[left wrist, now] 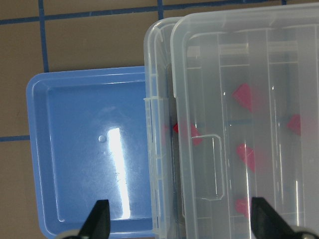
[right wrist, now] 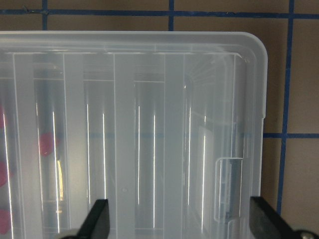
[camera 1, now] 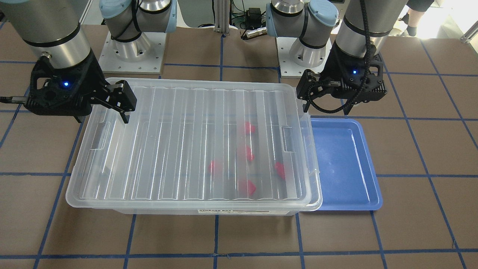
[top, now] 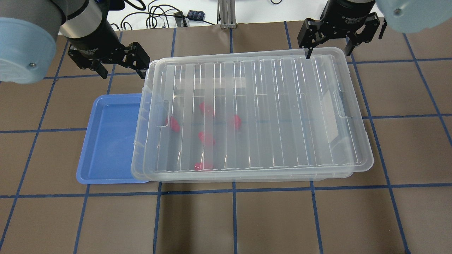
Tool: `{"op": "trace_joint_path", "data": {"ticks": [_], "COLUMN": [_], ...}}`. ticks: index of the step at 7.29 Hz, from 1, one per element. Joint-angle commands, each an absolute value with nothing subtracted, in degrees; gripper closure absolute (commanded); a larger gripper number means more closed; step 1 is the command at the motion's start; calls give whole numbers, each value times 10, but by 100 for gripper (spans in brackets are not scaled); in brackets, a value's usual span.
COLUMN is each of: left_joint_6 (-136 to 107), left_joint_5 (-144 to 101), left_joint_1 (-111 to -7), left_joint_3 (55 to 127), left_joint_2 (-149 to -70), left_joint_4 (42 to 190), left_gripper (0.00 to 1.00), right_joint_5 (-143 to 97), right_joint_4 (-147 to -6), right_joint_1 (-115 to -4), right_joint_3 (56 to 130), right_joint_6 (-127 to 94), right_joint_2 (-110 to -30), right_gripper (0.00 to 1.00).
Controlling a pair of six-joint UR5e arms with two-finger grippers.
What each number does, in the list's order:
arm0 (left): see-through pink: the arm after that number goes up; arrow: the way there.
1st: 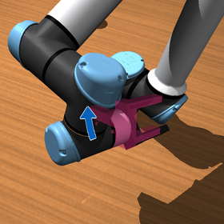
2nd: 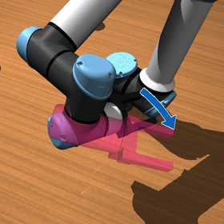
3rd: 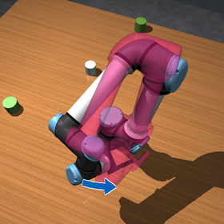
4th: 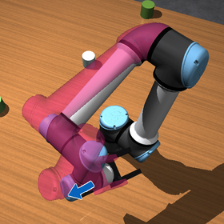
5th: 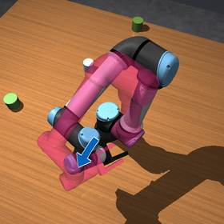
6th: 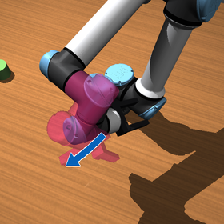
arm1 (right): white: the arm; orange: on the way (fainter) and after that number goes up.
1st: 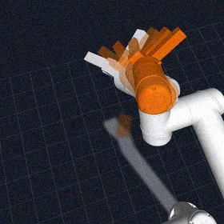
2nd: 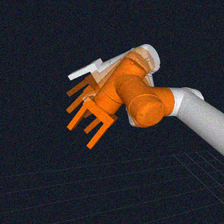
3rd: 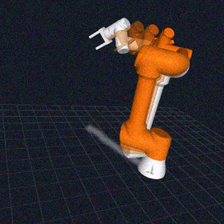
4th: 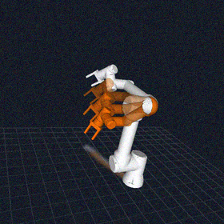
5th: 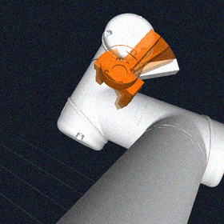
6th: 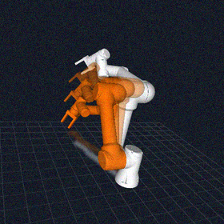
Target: Place red block in blue tray from box
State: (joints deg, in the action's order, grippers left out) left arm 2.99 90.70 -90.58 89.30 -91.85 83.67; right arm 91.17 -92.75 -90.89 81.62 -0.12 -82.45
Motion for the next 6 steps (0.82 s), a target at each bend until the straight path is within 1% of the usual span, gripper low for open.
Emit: {"op": "trace_joint_path", "data": {"ticks": [1, 3, 4, 6], "left_joint_6": [30, 30, 30, 30], "left_joint_5": [907, 908, 907, 907], "left_joint_1": [-906, -905, -906, -906], "left_joint_3": [893, 893, 893, 893], "left_joint_2": [-918, -918, -918, -918], "left_joint_4": [837, 837, 837, 837], "left_gripper": [0, 0, 0, 0], "right_joint_5": [911, 911, 911, 911], "right_joint_4": [-923, -925, -920, -937], "right_joint_1": [-900, -891, -876, -842], "right_joint_3": [817, 823, 841, 907], "right_joint_6": [-1, -3, 21, 71], "right_joint_2": [-825, -825, -824, -824], "right_gripper": [0, 0, 0, 0]}}
